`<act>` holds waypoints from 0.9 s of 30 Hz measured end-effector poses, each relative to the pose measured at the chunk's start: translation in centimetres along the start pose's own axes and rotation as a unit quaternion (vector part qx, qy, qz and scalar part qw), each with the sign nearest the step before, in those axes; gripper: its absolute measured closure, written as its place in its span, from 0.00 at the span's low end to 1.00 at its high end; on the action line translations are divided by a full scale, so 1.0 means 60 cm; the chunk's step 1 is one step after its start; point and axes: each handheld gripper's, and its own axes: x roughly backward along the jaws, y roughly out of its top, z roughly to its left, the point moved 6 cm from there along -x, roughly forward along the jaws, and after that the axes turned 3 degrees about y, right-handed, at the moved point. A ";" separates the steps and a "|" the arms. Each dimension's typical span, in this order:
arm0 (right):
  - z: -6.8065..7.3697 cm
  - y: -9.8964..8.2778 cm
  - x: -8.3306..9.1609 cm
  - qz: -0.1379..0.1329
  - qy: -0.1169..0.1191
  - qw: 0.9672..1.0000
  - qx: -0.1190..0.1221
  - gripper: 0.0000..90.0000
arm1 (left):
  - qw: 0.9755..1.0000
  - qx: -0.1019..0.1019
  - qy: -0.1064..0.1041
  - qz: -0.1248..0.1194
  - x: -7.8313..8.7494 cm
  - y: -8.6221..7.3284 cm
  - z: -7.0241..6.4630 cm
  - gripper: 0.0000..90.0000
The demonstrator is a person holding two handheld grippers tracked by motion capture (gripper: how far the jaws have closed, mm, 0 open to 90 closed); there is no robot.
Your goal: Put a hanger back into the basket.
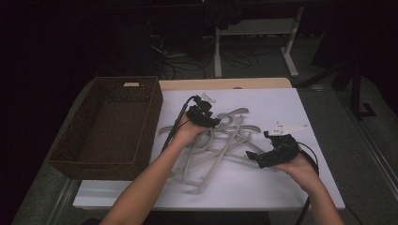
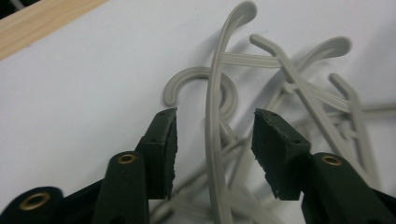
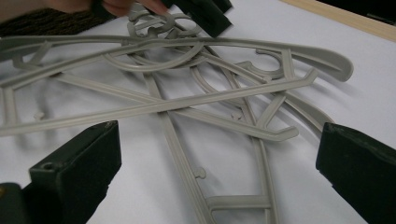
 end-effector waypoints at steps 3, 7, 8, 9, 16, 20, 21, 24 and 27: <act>0.000 -0.001 -0.001 0.002 0.000 1.000 0.001 0.00 | 1.000 0.016 -0.009 -0.010 0.033 -0.013 -0.001 0.51; 0.001 -0.001 -0.002 0.004 -0.001 1.000 0.000 0.00 | 0.999 0.031 -0.012 -0.013 0.073 -0.039 -0.004 0.49; 0.001 -0.001 -0.002 0.004 -0.001 1.000 0.001 0.00 | 0.999 0.032 -0.012 -0.014 0.079 -0.044 -0.005 0.48; 0.002 -0.001 -0.002 0.004 -0.001 1.000 0.000 0.00 | 0.999 0.032 -0.012 -0.015 0.087 -0.051 -0.006 0.48; 0.002 -0.001 -0.003 0.005 -0.002 1.000 -0.001 0.00 | 0.999 0.034 -0.017 -0.007 0.126 -0.105 -0.024 0.47; 0.003 -0.002 -0.004 0.006 -0.002 1.000 0.000 0.00 | 0.999 0.036 -0.021 -0.001 0.133 -0.134 -0.034 0.48; 0.003 -0.002 -0.004 0.006 -0.002 1.000 0.000 0.00 | 0.999 0.035 -0.020 0.001 0.132 -0.141 -0.036 0.48; 0.002 -0.003 -0.005 0.008 -0.003 1.000 0.001 0.00 | 0.999 0.040 -0.023 0.008 0.128 -0.157 -0.038 0.51; 0.003 -0.004 -0.007 0.010 -0.003 1.000 0.001 0.00 | 0.998 0.045 -0.027 0.018 0.121 -0.170 -0.040 0.53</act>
